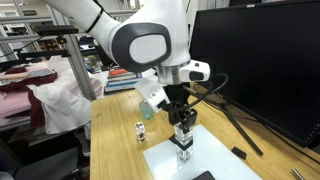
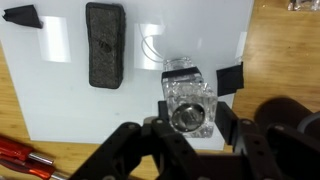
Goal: Take the small silver lid off the transparent object
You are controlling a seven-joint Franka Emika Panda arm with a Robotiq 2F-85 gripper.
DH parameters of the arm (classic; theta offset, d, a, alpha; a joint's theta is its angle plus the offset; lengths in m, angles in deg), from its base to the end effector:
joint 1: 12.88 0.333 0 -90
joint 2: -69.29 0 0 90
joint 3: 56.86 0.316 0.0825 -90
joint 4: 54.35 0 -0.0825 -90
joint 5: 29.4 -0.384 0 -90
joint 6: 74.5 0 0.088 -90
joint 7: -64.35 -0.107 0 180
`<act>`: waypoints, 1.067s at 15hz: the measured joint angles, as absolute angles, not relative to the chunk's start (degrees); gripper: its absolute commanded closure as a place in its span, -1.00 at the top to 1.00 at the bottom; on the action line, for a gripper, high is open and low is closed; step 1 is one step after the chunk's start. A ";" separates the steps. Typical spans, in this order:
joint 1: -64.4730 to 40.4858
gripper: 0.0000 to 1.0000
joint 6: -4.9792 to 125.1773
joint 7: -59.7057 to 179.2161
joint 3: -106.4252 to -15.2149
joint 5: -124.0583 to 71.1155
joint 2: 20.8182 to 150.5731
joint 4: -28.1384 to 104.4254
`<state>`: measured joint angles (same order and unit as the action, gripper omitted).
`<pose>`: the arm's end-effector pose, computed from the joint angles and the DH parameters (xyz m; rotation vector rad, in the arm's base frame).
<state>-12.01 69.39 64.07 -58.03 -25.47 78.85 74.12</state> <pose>0.5504 -0.0023 0.3031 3.0902 0.0675 0.1581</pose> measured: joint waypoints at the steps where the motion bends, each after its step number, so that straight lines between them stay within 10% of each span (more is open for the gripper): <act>1: -12.01 -0.50 69.39 64.07 -58.02 -25.48 78.85 74.12; 4: -12.01 -0.47 69.39 64.07 -58.03 -25.48 78.85 74.12; 6: -12.02 0.52 69.39 64.07 -58.04 -25.48 78.85 74.12; 9: -12.02 0.92 69.39 64.07 -58.05 -25.48 78.85 74.11; 16: -12.04 0.95 69.39 64.07 -58.05 -25.58 78.85 74.00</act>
